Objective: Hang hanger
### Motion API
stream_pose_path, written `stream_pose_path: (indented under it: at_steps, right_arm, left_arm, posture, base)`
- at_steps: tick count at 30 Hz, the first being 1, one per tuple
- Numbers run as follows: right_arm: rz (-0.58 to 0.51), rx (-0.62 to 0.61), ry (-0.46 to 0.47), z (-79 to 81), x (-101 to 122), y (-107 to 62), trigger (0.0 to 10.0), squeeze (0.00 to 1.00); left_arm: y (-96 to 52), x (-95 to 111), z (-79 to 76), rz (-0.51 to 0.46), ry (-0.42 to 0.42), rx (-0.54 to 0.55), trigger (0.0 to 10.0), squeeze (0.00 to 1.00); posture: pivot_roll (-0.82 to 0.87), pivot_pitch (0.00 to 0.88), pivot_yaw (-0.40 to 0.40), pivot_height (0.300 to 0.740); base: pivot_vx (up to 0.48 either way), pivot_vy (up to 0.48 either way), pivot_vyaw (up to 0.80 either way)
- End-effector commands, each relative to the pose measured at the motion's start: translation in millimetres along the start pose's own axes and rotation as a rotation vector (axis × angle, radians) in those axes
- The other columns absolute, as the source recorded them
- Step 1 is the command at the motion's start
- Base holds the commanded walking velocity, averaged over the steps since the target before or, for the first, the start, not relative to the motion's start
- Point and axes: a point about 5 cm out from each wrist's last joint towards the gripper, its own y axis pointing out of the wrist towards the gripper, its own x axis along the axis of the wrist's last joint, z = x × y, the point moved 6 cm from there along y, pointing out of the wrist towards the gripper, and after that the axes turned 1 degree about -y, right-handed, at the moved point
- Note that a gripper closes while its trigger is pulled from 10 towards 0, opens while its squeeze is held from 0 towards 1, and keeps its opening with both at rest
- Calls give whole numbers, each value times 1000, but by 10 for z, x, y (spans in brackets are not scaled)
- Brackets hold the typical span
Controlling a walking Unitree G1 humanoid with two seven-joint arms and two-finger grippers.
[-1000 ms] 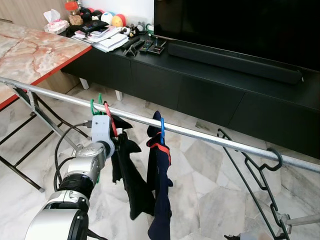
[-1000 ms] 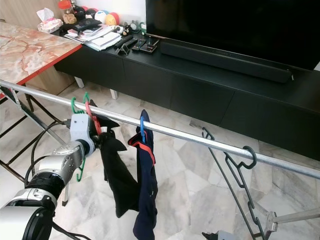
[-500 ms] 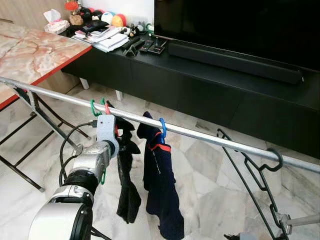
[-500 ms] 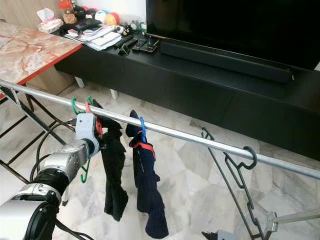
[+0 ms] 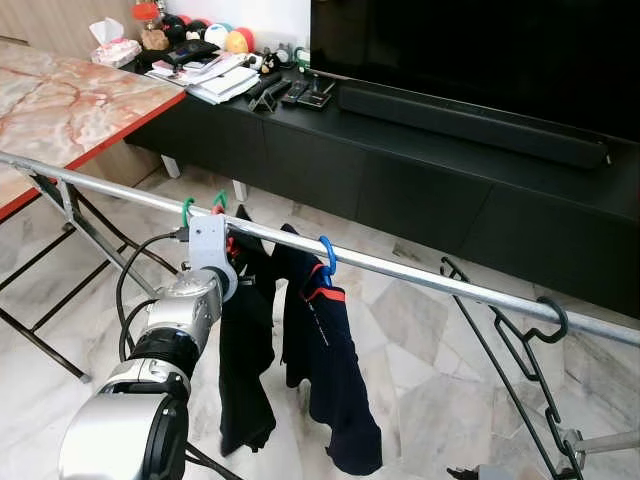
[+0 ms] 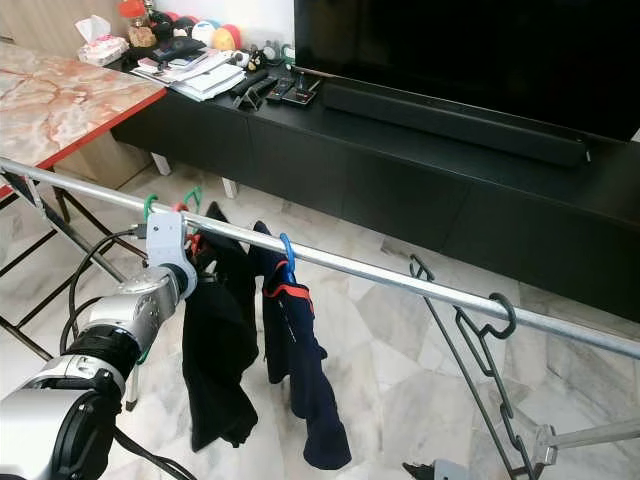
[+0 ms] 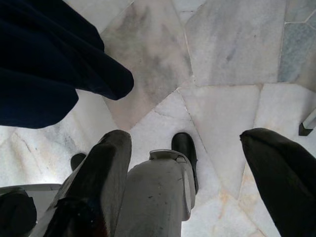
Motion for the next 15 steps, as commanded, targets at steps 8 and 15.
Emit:
stream_pose_path:
  at_steps: [8, 15]
  right_arm:
    - [19, -3, 9, -3, -76, -13, 10000, 0]
    - [16, -3, 13, 1, -65, -10, 10000, 0]
  left_arm:
    - [6, -93, -63, 43, 19, -33, 0, 0]
    - [2, -209, -73, 97, 30, -47, 0, 0]
  posture:
    - [-91, 129, 5, 740]
    - [-91, 130, 5, 740]
  base:
    - [0, 0, 0]
    - [0, 0, 0]
